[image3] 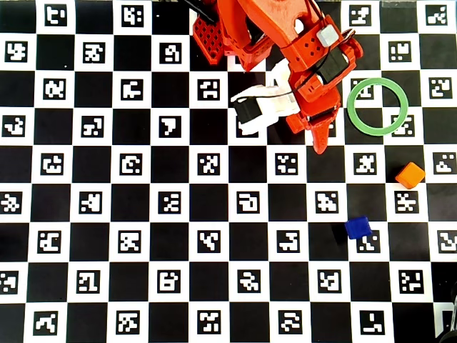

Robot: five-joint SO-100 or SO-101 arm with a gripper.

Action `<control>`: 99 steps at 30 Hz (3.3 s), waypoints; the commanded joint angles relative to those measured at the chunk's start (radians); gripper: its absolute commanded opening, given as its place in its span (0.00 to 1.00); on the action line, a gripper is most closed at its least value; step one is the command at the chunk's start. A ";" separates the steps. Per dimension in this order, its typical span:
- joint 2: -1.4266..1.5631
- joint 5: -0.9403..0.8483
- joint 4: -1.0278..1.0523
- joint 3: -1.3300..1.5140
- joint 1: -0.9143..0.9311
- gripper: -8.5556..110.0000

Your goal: Grab the red cube then put it in the green circle then put the blue cube on top and finally the orange cube on top

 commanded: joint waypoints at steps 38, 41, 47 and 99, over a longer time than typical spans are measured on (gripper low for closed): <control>-0.127 -0.032 -0.164 0.012 -0.002 0.44; -0.127 -0.044 -0.167 0.012 -0.002 0.39; -0.127 -0.041 -0.175 0.009 0.002 0.28; -0.006 0.161 -0.112 -0.206 -0.087 0.04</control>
